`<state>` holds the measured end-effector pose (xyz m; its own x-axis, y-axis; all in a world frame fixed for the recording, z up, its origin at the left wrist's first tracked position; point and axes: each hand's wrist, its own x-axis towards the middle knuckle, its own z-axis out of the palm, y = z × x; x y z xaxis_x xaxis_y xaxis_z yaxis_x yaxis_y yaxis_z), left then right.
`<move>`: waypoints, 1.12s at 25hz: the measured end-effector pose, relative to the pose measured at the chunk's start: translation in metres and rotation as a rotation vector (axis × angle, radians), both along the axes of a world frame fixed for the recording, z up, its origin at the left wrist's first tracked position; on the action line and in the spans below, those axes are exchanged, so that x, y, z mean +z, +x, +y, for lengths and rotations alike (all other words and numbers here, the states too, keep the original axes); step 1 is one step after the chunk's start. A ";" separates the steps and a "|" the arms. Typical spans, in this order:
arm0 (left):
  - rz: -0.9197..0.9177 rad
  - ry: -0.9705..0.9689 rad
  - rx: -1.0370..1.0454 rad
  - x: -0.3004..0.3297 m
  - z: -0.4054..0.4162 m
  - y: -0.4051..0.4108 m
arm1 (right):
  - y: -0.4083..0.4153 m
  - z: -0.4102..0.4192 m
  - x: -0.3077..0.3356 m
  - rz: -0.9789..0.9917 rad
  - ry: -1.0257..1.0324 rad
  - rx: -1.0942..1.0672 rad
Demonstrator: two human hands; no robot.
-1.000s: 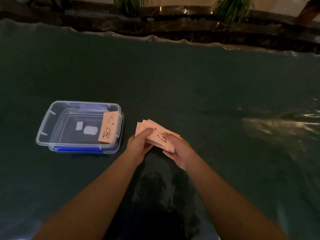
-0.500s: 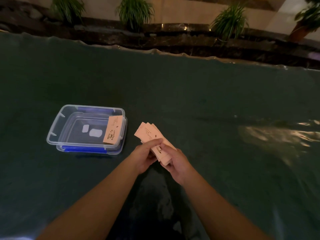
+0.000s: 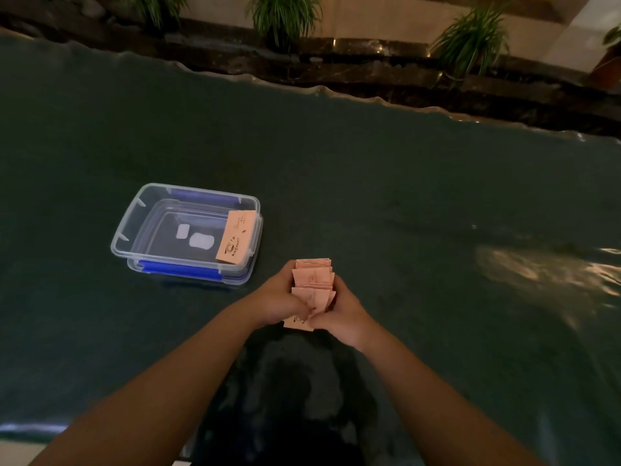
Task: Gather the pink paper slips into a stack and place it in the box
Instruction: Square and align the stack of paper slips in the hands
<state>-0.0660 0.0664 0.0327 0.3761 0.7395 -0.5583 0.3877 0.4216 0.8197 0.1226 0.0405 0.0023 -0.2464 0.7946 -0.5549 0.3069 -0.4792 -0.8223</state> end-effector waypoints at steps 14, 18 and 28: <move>-0.001 0.269 -0.119 -0.036 -0.004 -0.010 | -0.023 -0.006 0.008 -0.106 0.173 -0.005; -0.015 0.248 -0.133 -0.048 -0.007 -0.013 | -0.024 -0.005 0.004 -0.139 0.175 0.047; -0.023 0.295 -0.037 -0.054 -0.007 -0.014 | -0.020 -0.001 0.007 -0.179 0.226 0.128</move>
<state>-0.0802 0.0598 -0.0213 0.4161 0.8541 -0.3121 0.3781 0.1497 0.9136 0.1022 0.0395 0.0091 -0.2669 0.8716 -0.4111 0.5026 -0.2381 -0.8311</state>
